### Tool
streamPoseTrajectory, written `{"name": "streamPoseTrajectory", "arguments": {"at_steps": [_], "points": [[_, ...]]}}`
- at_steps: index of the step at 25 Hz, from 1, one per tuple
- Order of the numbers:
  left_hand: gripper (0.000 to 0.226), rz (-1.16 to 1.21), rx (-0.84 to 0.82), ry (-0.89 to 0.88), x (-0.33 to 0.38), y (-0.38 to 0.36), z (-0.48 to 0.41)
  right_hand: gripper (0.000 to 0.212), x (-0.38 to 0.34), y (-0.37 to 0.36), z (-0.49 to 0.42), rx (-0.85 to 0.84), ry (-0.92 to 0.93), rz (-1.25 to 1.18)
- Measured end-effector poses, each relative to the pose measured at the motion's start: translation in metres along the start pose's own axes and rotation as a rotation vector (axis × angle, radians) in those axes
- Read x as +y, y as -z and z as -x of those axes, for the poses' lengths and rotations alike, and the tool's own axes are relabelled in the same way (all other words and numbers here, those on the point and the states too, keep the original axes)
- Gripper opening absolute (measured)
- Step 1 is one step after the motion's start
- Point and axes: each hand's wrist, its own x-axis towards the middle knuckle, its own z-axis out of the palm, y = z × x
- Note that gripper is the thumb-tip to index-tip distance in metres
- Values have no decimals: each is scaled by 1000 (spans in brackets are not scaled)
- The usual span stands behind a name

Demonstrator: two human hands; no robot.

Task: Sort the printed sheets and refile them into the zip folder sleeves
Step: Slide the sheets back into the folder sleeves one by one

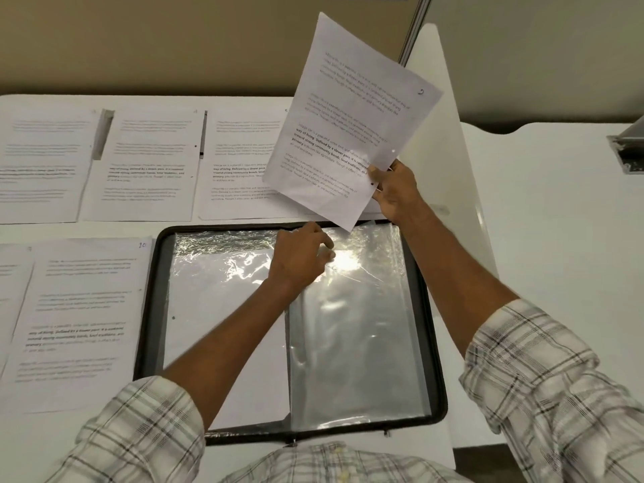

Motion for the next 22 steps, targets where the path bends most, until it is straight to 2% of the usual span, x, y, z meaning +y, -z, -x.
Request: {"name": "streamPoseTrajectory", "arguments": {"at_steps": [2, 6, 8, 12, 18, 22], "points": [[12, 26, 13, 3, 2, -1, 2, 33, -1, 1, 1, 1, 8, -3], [36, 104, 66, 6, 7, 0, 7, 33, -2, 1, 5, -15, 22, -4], [41, 191, 93, 34, 7, 1, 6, 32, -2, 1, 7, -26, 22, -15], [17, 182, 98, 10, 3, 4, -1, 32, -7, -2, 4, -26, 28, -32], [18, 409, 40, 48, 0, 11, -10, 32, -13, -1, -1, -39, 4, 33], [20, 404, 68, 84, -2, 15, -14, 42, -8, 9, -5, -23, 5, 222]]}}
